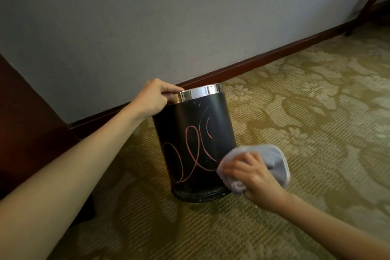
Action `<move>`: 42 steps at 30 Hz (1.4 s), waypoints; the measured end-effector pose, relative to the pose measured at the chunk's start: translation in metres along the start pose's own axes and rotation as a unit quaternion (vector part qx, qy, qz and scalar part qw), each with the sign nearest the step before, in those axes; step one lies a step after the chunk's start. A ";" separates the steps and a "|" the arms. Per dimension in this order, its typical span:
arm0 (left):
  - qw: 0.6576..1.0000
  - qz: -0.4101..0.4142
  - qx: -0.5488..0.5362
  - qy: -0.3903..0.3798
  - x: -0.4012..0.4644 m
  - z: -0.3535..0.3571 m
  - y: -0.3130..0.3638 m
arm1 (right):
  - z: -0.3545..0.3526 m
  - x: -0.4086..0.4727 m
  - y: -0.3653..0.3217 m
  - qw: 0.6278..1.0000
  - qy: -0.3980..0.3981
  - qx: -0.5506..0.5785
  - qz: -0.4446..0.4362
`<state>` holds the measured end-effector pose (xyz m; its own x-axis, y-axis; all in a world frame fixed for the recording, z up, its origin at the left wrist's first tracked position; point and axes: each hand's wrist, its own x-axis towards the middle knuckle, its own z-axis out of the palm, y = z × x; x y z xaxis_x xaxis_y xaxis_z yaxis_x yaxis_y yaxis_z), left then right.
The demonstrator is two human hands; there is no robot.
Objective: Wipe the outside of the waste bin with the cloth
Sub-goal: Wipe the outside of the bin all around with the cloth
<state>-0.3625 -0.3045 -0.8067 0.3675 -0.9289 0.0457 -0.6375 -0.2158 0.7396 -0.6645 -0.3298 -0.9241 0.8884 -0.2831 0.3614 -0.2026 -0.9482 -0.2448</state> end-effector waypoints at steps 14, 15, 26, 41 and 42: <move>0.998 0.038 0.049 0.001 0.003 0.017 0.021 | -0.044 0.086 0.031 0.983 0.138 0.017 0.120; 0.998 0.034 0.052 0.001 0.004 0.015 0.020 | -0.036 0.071 0.026 0.987 0.121 0.016 0.106; 0.997 0.041 0.065 -0.015 0.005 0.023 0.036 | -0.040 0.043 0.028 0.999 0.029 -0.025 0.027; 0.995 0.044 0.087 -0.016 0.002 0.026 0.034 | -0.005 -0.017 0.003 0.995 -0.054 -0.054 -0.064; 0.995 0.045 0.090 -0.016 0.002 0.027 0.036 | -0.013 -0.006 0.006 0.994 -0.057 -0.057 -0.068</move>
<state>-0.4028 -0.3227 -0.7985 0.2845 -0.9551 0.0825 -0.7787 -0.1800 0.6010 -0.6764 -0.3350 -0.9163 0.9506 -0.1393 0.2775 -0.1174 -0.9886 -0.0940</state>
